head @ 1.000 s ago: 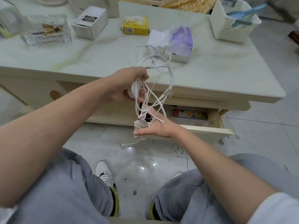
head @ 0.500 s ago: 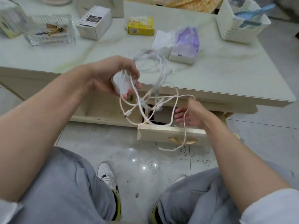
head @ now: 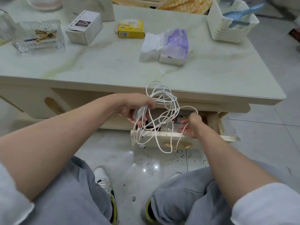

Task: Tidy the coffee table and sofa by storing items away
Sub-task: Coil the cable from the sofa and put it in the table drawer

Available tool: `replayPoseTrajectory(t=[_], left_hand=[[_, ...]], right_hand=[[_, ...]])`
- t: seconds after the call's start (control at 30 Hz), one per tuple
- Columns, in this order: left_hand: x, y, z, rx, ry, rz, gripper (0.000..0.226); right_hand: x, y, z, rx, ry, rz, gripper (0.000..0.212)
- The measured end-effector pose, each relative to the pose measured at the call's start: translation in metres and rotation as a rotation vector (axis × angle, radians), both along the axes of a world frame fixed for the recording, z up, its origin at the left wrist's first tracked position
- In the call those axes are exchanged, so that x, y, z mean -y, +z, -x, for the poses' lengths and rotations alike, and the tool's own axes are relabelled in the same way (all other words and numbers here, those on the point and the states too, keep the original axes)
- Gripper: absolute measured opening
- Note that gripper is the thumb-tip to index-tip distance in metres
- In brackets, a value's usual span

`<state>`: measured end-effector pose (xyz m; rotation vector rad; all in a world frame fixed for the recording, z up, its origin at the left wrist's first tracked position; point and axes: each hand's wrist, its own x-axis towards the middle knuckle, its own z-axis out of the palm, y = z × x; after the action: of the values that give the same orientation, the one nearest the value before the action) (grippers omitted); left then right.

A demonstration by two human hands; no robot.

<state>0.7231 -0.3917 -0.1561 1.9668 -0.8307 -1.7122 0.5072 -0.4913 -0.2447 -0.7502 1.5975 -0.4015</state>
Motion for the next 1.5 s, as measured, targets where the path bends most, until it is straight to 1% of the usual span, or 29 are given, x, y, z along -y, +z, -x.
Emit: replayPoseTrajectory(t=[0.17, 0.27, 0.33, 0.4, 0.5, 0.57, 0.6, 0.67, 0.73, 0.8, 0.83, 0.87, 0.93, 0.97, 1.0, 1.03, 1.07, 1.1, 1.17, 1.2, 1.23, 1.27, 1.3, 1.33, 1.37, 1.4, 1.43, 1.47, 1.5], left_hand=[[0.007, -0.008, 0.013, -0.078, -0.033, 0.021, 0.014], [0.013, -0.004, 0.023, -0.105, -0.09, 0.128, 0.014], [0.019, 0.001, 0.027, -0.104, -0.09, 0.244, 0.017], [0.021, 0.003, 0.032, -0.056, -0.07, 0.369, 0.016], [0.018, -0.003, 0.048, 0.19, -0.121, 0.521, 0.011], [0.014, -0.013, 0.061, 0.229, -0.13, 0.543, 0.01], [0.013, -0.021, 0.065, 0.236, -0.13, 0.527, 0.016], [0.013, -0.04, 0.069, 0.266, -0.151, 0.455, 0.027], [0.011, -0.059, 0.071, 0.28, -0.204, 0.372, 0.034], [0.008, -0.08, 0.072, 0.264, -0.251, 0.281, 0.036], [0.006, -0.09, 0.072, 0.252, -0.267, 0.234, 0.037], [0.006, -0.1, 0.072, 0.241, -0.281, 0.189, 0.039], [0.006, -0.117, 0.073, 0.248, -0.3, 0.119, 0.043], [0.007, -0.125, 0.073, 0.257, -0.29, 0.1, 0.044], [0.008, -0.13, 0.074, 0.273, -0.275, 0.094, 0.043], [0.011, -0.134, 0.073, 0.291, -0.255, 0.095, 0.039], [0.015, -0.14, 0.071, 0.303, -0.233, 0.085, 0.034], [0.018, -0.146, 0.069, 0.317, -0.204, 0.076, 0.03], [0.022, -0.15, 0.068, 0.347, -0.196, 0.05, 0.025], [0.023, -0.152, 0.068, 0.366, -0.244, 0.042, 0.023], [0.024, -0.154, 0.068, 0.378, -0.325, 0.04, 0.023], [0.024, -0.154, 0.069, 0.391, -0.425, 0.027, 0.024], [0.023, -0.155, 0.071, 0.399, -0.504, 0.038, 0.027], [0.021, -0.154, 0.073, 0.384, -0.557, 0.034, 0.032], [0.019, -0.154, 0.073, 0.368, -0.589, 0.05, 0.042], [0.018, -0.156, 0.072, 0.361, -0.598, 0.059, 0.054], [0.018, -0.157, 0.07, 0.357, -0.583, 0.078, 0.063], [0.018, -0.158, 0.068, 0.354, -0.552, 0.083, 0.071], [0.019, -0.16, 0.066, 0.348, -0.511, 0.099, 0.076]], right_hand=[[-0.005, -0.002, 0.011, -0.07, 0.238, -0.21, 0.047], [-0.009, 0.001, 0.013, 0.082, 0.288, -0.315, 0.038], [-0.008, 0.012, 0.007, 0.278, 0.251, -0.332, 0.028], [-0.003, 0.027, 0.0, 0.467, 0.089, -0.317, 0.031], [0.008, 0.036, -0.002, 0.655, -0.423, -0.131, 0.038], [0.009, 0.027, 0.006, 0.683, -0.704, -0.085, 0.042], [0.007, 0.02, 0.009, 0.672, -0.781, -0.076, 0.045], [0.001, 0.001, 0.014, 0.563, -0.841, -0.023, 0.049], [-0.004, -0.01, 0.018, 0.447, -0.821, -0.014, 0.054], [-0.006, -0.024, 0.024, 0.314, -0.718, -0.047, 0.052], [-0.006, -0.03, 0.026, 0.236, -0.595, -0.035, 0.046], [-0.006, -0.032, 0.029, 0.096, -0.383, 0.01, 0.038], [-0.009, -0.035, 0.034, -0.286, 0.114, 0.097, 0.023], [-0.01, -0.034, 0.035, -0.438, 0.266, 0.124, 0.024], [-0.014, -0.03, 0.032, -0.596, 0.344, 0.142, 0.028], [-0.014, -0.026, 0.031, -0.704, 0.336, 0.173, 0.03], [-0.011, -0.028, 0.032, -0.727, 0.257, 0.215, 0.03], [-0.006, -0.026, 0.031, -0.689, 0.093, 0.228, 0.029], [-0.002, -0.023, 0.027, -0.453, -0.223, 0.233, 0.037], [-0.004, -0.024, 0.02, -0.341, -0.221, 0.265, 0.046], [-0.004, -0.024, 0.01, -0.233, -0.104, 0.311, 0.06], [-0.008, -0.019, 0.002, -0.193, 0.176, 0.341, 0.071], [-0.015, -0.016, -0.004, -0.146, 0.464, 0.351, 0.076], [-0.019, -0.016, -0.009, -0.168, 0.711, 0.363, 0.073], [-0.018, -0.023, -0.009, -0.21, 0.875, 0.368, 0.061], [-0.019, -0.032, -0.007, -0.271, 0.96, 0.361, 0.043], [-0.015, -0.046, -0.002, -0.356, 0.992, 0.384, 0.027], [-0.013, -0.056, 0.001, -0.438, 0.984, 0.402, 0.023], [-0.01, -0.063, 0.004, -0.527, 0.955, 0.418, 0.024]])
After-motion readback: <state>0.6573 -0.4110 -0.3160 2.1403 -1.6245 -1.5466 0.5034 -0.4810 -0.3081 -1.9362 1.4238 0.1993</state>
